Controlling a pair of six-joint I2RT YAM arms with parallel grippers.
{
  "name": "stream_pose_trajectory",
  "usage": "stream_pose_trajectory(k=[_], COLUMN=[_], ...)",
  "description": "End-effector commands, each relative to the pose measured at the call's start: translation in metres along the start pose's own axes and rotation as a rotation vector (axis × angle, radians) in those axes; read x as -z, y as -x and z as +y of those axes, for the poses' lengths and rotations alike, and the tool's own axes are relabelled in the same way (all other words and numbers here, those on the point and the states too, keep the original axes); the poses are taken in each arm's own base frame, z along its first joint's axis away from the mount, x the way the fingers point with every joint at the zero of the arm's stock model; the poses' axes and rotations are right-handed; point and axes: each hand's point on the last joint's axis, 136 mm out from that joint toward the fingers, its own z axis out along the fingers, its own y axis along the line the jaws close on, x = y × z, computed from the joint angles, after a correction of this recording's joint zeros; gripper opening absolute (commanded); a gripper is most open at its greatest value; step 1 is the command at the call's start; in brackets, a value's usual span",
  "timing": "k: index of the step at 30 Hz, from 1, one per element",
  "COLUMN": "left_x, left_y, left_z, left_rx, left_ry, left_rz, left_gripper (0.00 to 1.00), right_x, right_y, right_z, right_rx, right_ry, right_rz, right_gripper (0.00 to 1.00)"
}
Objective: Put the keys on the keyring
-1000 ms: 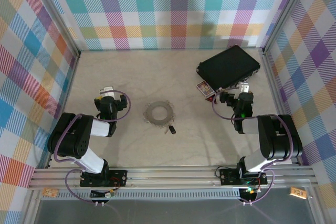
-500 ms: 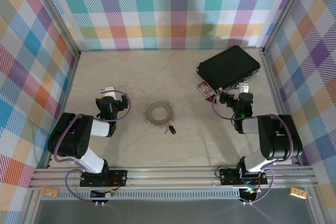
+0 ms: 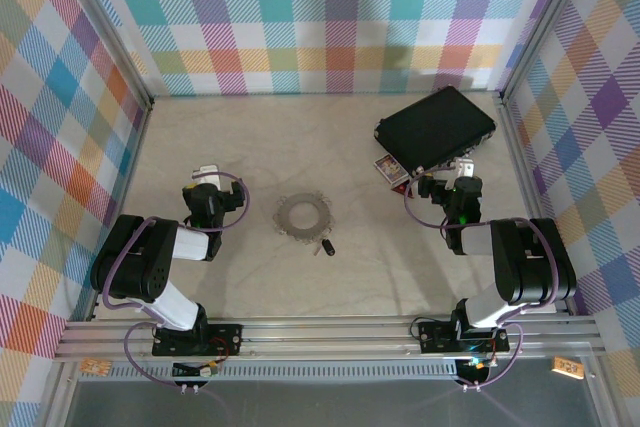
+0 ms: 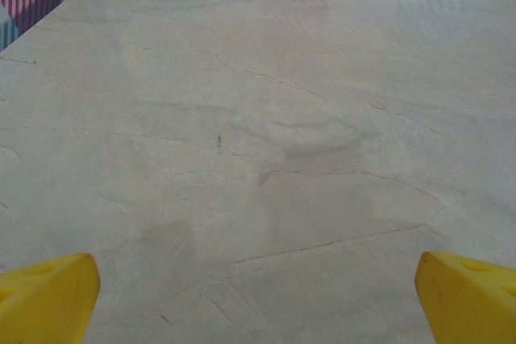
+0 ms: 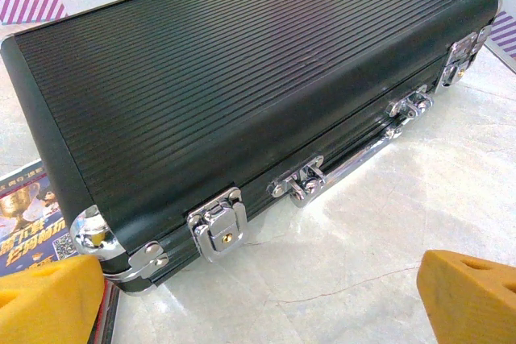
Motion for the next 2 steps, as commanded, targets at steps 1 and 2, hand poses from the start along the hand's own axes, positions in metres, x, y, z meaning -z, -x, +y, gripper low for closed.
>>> stream_pose_trajectory(k=[1,2], left_x=[-0.0021,-0.0018], left_y=[0.007,0.0067], left_z=[0.0001,0.0004], left_rx=[0.002,0.003], left_ry=[-0.002,-0.002], left_rz=[-0.015,-0.015], left_gripper=[1.0,1.0], right_x=[-0.001,-0.001], right_y=[0.0021,0.0019], right_z=[-0.0009,-0.0012], right_rx=[-0.015,-0.015], right_ry=[0.002,0.001], right_rz=[-0.007,-0.006], right_gripper=[0.99,0.99])
